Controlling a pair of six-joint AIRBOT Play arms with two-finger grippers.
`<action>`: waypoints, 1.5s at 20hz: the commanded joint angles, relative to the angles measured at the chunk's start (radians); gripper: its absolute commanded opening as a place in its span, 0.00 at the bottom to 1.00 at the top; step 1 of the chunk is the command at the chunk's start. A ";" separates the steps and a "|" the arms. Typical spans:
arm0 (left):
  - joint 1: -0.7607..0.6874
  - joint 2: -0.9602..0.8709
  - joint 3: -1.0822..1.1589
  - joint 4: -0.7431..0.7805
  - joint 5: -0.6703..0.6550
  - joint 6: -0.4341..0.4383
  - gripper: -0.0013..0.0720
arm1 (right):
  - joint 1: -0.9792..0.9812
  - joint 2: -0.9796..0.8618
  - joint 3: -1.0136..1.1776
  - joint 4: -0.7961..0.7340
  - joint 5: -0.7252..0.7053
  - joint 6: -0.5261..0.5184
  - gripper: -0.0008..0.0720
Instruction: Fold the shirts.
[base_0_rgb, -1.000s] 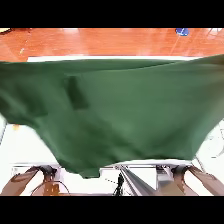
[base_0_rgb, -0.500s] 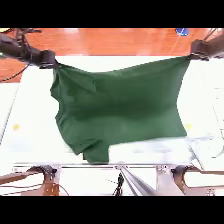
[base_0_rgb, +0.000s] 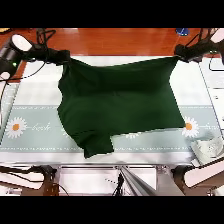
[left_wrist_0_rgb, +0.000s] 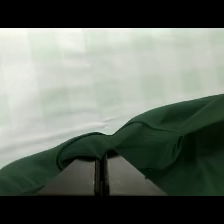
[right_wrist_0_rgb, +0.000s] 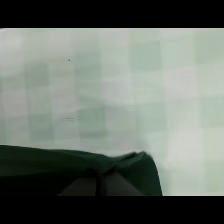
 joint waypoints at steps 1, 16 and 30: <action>-0.019 -0.064 0.000 0.000 -0.053 0.000 0.05 | 0.000 -0.047 0.000 0.000 0.028 0.006 0.05; 0.322 0.327 -0.378 0.026 -0.749 -0.045 0.74 | -0.320 0.354 -0.235 -0.042 0.558 -0.215 0.63; 0.312 0.375 -1.038 -0.165 -0.362 0.028 0.84 | -0.416 0.431 -0.649 0.253 0.364 -0.364 0.63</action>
